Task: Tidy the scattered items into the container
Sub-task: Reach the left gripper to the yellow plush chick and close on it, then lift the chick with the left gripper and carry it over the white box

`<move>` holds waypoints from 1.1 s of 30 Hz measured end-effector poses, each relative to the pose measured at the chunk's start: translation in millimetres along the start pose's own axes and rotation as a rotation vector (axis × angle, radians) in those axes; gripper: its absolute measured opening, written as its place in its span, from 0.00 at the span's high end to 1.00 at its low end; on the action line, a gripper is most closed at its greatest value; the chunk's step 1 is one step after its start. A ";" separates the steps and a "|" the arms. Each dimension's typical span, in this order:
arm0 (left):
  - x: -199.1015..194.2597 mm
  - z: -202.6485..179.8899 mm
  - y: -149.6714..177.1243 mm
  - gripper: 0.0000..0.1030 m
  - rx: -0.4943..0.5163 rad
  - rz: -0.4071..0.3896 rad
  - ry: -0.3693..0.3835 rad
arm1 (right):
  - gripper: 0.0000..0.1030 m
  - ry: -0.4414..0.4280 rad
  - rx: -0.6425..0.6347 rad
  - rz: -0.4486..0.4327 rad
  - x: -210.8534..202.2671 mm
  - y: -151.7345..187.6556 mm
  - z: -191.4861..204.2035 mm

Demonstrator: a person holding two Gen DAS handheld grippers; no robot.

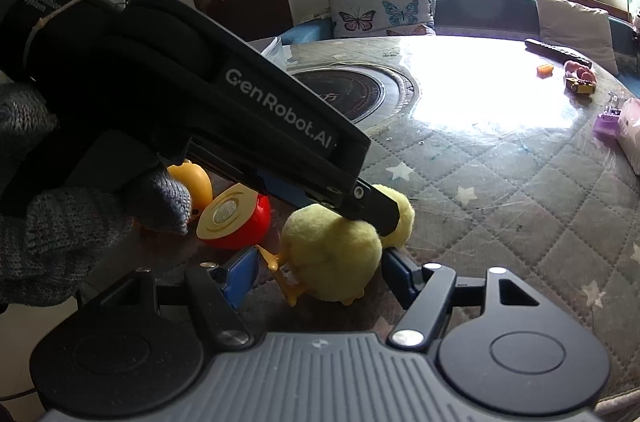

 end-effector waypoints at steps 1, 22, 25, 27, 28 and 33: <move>1.2 0.1 0.0 0.57 -0.001 0.002 0.001 | 0.33 -0.002 -0.002 -0.003 -0.4 -0.6 0.4; -35.6 34.0 -7.0 0.59 -0.172 -0.112 0.039 | 0.35 -0.010 -0.159 -0.033 -2.1 -34.4 31.2; -48.8 47.2 -13.4 0.59 -0.212 -0.149 0.040 | 0.39 -0.026 -0.199 -0.044 1.1 -48.3 41.6; -59.4 55.9 -19.4 0.59 -0.237 -0.179 0.047 | 0.39 -0.038 -0.223 -0.052 3.0 -57.5 48.6; -64.1 60.0 -22.6 0.59 -0.249 -0.194 0.050 | 0.39 -0.042 -0.237 -0.058 4.1 -62.5 52.5; -92.9 88.8 -42.8 0.59 -0.312 -0.282 0.034 | 0.40 -0.070 -0.313 -0.091 15.8 -95.1 75.2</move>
Point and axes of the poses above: each gripper's, at about its wrist camera, not at the fingertips, and x roughly the way its jaws point, z to its left, y to its underside, the point moved 7 cm from there along x, roughly the way its jaws point, and after that the axes turned 13 degrees about -y, right-handed, at the moved point
